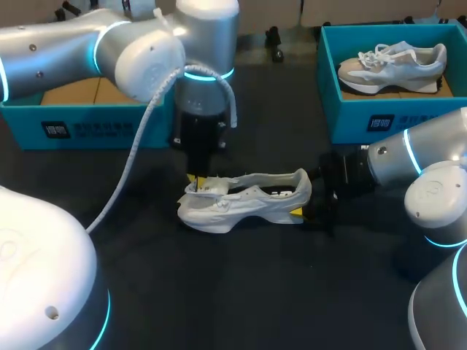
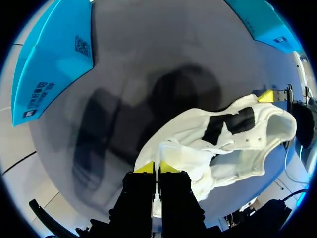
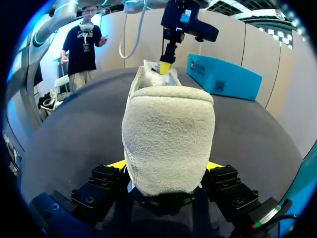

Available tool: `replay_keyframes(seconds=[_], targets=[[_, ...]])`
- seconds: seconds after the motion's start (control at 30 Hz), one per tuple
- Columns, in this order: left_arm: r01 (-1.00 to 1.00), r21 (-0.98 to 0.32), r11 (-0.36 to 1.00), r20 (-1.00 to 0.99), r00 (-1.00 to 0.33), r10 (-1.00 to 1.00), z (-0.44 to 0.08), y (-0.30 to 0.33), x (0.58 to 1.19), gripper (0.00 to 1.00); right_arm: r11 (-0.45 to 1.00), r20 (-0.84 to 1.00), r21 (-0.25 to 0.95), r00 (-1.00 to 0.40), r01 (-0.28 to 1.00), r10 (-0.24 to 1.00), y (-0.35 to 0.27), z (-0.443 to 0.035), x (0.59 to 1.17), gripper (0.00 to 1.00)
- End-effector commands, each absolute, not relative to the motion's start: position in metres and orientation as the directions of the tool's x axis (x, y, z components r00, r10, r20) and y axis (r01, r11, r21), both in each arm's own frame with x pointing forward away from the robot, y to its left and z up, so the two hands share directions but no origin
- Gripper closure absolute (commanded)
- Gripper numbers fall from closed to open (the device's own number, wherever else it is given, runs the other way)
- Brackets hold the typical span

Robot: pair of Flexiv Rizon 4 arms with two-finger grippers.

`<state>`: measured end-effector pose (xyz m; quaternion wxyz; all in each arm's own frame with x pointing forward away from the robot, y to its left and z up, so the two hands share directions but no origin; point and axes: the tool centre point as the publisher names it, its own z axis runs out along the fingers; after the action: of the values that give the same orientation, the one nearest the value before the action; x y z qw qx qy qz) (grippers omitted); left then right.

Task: Take the shoe out of the shoebox, open the shoe tongue, remove and reinsert the insole, then place the shoe into the shoebox

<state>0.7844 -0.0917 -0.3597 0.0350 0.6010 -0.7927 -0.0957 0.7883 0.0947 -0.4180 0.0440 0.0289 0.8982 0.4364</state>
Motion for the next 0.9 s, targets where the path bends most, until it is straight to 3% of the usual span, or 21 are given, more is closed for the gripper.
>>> replay_keyframes(seconds=[0.03,0.27,0.3,0.33,0.4,0.43,0.5,0.7,0.9], targets=[[-0.95,0.185,0.251,-0.056,-0.265,-0.963,-0.372,-0.084,0.779,1.0,0.621,-0.056,0.783,-0.994,0.014,0.093,0.099,-0.422,0.79,1.0],[-0.955,0.184,0.234,-0.084,-0.253,-0.964,-0.387,-0.077,0.774,1.0,0.621,-0.056,0.783,-0.994,0.014,0.093,0.099,-0.422,0.79,1.0],[-0.954,0.186,0.235,-0.086,-0.254,-0.963,-0.388,-0.075,0.774,0.89,0.621,-0.056,0.783,-0.994,0.014,0.093,0.099,-0.422,0.79,1.0],[-0.953,0.193,0.233,-0.089,-0.253,-0.963,-0.389,-0.074,0.773,0.7,0.621,-0.056,0.783,-0.994,0.014,0.093,0.099,-0.422,0.79,1.0],[-0.952,0.197,0.233,-0.086,-0.253,-0.964,-0.388,-0.072,0.773,0.59,0.621,-0.056,0.783,-0.994,0.014,0.093,0.099,-0.422,0.79,1.0],[-0.952,0.199,0.232,-0.081,-0.252,-0.964,-0.386,-0.071,0.772,0.47,0.621,-0.056,0.783,-0.994,0.014,0.093,0.099,-0.422,0.79,1.0],[-0.95,0.199,0.239,-0.071,-0.257,-0.964,-0.381,-0.071,0.771,0.02,0.621,-0.056,0.783,-0.994,0.014,0.093,0.099,-0.422,0.79,1.0],[-0.937,0.171,0.304,-0.012,-0.311,-0.95,-0.353,-0.077,0.768,0.0,0.621,-0.056,0.783,-0.994,0.014,0.093,0.099,-0.422,0.79,1.0],[-0.802,0.141,0.581,0.132,-0.566,-0.814,-0.322,-0.092,0.77,0.0,0.621,-0.056,0.783,-0.994,0.014,0.093,0.099,-0.422,0.79,1.0]])
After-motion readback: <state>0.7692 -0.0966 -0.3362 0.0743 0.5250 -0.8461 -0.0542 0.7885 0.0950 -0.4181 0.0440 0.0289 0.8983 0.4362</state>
